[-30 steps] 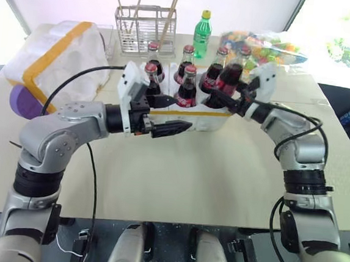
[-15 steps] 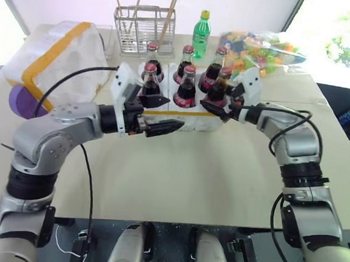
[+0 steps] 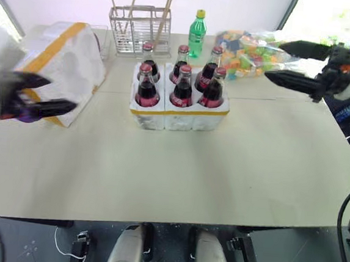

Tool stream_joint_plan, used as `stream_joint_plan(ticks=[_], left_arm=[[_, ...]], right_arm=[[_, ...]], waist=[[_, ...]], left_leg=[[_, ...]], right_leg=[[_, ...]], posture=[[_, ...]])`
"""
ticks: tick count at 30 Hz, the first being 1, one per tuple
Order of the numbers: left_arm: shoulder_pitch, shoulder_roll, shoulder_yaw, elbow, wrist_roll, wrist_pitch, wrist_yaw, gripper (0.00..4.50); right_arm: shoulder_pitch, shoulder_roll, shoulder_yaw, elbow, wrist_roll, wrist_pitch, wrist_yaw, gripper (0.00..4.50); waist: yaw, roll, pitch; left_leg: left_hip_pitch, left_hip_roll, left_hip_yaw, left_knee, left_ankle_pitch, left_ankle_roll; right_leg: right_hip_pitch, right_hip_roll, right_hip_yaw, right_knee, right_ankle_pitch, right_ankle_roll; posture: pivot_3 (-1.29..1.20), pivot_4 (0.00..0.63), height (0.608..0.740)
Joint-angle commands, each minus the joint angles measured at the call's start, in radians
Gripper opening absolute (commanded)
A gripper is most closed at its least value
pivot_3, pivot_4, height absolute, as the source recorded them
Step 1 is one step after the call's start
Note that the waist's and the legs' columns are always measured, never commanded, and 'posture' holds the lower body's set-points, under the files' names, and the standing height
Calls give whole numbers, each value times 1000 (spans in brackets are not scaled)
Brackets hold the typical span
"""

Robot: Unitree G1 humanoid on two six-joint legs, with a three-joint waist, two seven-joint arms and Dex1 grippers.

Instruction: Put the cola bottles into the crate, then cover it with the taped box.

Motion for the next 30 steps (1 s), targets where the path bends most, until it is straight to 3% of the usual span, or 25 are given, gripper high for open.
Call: stream_joint_plan(ticks=[1, 6, 16, 24, 27, 30], left_arm=[[41, 54, 11, 128, 119, -42, -4, 4500], [3, 73, -170, 332, 227, -214, -10, 4500], [-396, -89, -620, 679, 452, -428, -102, 4500], [-679, -245, -778, 1053, 649, -592, -198, 4500], [-736, -271, -799, 1141, 697, -625, -236, 3608], [-775, -290, -802, 1190, 728, -632, -263, 2079]], right_arm=[[-26, 9, -1, -60, 48, 0, 40, 4415], [-24, 17, 19, -105, 56, -5, 66, 4415], [-22, 0, -7, -173, 87, 36, 20, 4415], [37, -12, -48, -252, 121, 66, -37, 4415], [45, -13, -52, -266, 124, 70, -59, 4500], [51, -18, -56, -277, 126, 72, -71, 4500]], waist=[[5, 0, 0], [7, 0, 0], [5, -2, 0], [10, -5, -1], [6, -6, -1], [6, -7, -1]], left_leg=[[0, 0, 0, 0, 0, -1], [-2, -1, 2, 0, 0, -2], [-5, 0, 13, -1, 2, -1], [-5, 1, 14, 2, 2, 2], [-5, 1, 14, 3, 2, 2], [-5, 1, 14, 3, 2, 2]], right_leg=[[0, 0, 0, 0, 0, 0], [-7, -2, 0, -1, 0, -1], [-9, -3, 0, 3, 2, -2], [-8, -3, 0, 4, 2, -1], [-8, -3, 0, 4, 2, -1], [-8, -3, 0, 5, 2, -1]], posture=[[0, 150, 736], [0, 150, 736], [0, 150, 736], [0, 150, 736], [0, 150, 736], [0, 150, 736]])
